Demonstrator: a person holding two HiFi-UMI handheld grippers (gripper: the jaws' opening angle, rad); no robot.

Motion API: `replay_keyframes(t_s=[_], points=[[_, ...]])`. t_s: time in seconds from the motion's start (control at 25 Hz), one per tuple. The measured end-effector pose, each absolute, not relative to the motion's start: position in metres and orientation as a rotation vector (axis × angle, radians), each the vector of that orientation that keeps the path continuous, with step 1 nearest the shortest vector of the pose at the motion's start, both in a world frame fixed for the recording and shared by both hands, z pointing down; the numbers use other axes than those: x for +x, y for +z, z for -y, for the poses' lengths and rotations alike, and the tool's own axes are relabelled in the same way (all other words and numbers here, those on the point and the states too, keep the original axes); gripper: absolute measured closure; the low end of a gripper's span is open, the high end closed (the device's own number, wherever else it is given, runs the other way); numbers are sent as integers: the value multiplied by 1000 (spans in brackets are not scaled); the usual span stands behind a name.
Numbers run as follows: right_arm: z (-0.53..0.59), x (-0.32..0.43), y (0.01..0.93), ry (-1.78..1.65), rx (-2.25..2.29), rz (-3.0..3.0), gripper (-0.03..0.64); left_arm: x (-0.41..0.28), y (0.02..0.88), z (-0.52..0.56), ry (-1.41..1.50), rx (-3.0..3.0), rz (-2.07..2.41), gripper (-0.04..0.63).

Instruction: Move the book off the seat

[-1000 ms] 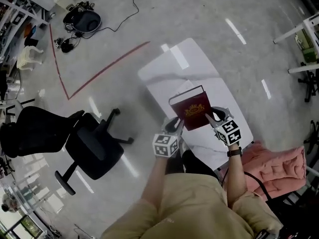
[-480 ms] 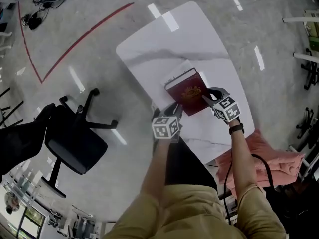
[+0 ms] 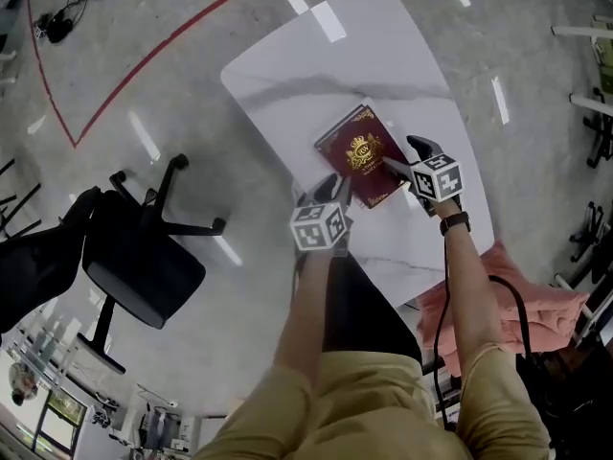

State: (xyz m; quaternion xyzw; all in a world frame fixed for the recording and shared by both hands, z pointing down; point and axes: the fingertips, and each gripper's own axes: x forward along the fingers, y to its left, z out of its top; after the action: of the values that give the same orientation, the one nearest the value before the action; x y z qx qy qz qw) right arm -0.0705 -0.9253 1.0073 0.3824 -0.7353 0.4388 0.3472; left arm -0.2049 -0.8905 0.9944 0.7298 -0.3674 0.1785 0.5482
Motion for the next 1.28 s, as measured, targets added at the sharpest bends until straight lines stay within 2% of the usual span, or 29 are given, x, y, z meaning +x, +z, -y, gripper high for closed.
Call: replay_keyframes(t_s=[0.12,0.32,0.44,0.56,0.64,0.76,1.0,1.28], points=[[924,-64,968,1188,1141,1915,306,-211,948,910,407,1805,888,445],[915,-89,864,1104,1268,2053,350,-224,850,920,409,1953,924,443],[920,-106,789,975,1371,2152,356,-229,776,927,381,2085,977,463],[921,-117,696,872,1517,2258,390,-235,694,921,357,2221,1062,506],[912,-127,633,804,1575,2333,427,-237,635,907,317,2294,1098,511],[882,-143,547,651,1589,2433,441,-242,550,876,228,2384,1162,525],[831,-153,405,326,1648,2645,612,-257,437,832,114,2523,1361,595],[756,-153,349,201,1673,2667,612,-256,352,763,-25,2662,1427,595]])
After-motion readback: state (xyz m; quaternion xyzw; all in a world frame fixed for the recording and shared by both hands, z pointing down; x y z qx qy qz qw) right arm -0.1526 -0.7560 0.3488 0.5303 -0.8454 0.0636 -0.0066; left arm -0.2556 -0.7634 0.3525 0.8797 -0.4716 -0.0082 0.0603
